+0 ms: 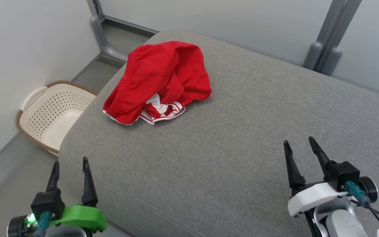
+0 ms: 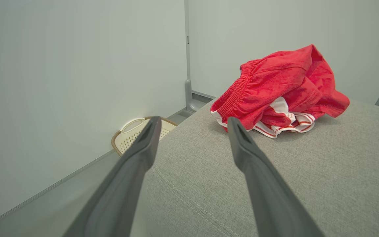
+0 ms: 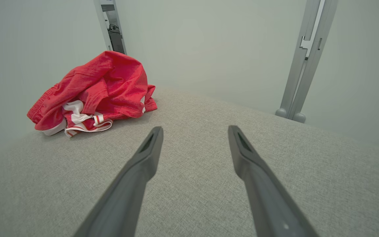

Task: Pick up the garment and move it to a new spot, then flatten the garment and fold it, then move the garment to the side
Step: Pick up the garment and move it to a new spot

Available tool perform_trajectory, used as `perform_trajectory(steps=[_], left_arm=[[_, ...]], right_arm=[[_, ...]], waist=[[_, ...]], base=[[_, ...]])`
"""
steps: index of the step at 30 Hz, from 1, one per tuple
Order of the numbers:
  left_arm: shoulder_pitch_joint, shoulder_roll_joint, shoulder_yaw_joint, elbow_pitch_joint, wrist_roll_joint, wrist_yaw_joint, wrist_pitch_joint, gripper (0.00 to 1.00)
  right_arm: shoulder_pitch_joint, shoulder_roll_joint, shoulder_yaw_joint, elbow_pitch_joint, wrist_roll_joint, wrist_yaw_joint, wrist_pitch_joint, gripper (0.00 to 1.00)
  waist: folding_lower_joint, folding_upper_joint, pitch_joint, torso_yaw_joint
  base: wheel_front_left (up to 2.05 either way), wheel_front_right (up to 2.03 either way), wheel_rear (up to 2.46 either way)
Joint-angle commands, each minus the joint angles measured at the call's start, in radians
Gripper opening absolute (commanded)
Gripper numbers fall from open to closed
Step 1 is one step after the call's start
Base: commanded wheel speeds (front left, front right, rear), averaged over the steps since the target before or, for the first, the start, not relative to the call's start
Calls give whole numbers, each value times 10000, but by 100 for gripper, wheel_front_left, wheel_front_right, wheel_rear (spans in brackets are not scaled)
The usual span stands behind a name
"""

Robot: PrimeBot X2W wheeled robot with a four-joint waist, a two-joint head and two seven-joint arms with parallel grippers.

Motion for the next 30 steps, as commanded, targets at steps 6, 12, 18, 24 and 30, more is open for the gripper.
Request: perform_trajectory(steps=[6,12,18,24,30], left_arm=[[-1531,33,-252,1049,-83,-451,-5,100],[-3864,40,-515,3391,-1077,-1099,362,100],[-6023,278,-451,4912,-2137,-1518,1265,100],[-7310,576,-1336,5171,-3261,-1602,2110,100],[-7989,1535,-1805,5619,-3328,-1328,2425,100]], right_arm=[[157,-51,-343,-196,-164,-10,-31,100],[353,-46,-574,-585,-601,-10,-31,100],[9,-52,-597,-1033,-1093,-13,38,100],[-146,-48,-820,-1560,-1309,-13,142,100],[-295,-43,-709,-1765,-1100,-13,96,100]], waist=[[0,0,368,-43],[0,0,1112,-425],[0,0,2324,-1613],[0,0,3388,-2555],[0,0,4027,-3315]], base=[[0,0,0],[0,0,0],[0,0,0],[0,0,0],[0,0,0]])
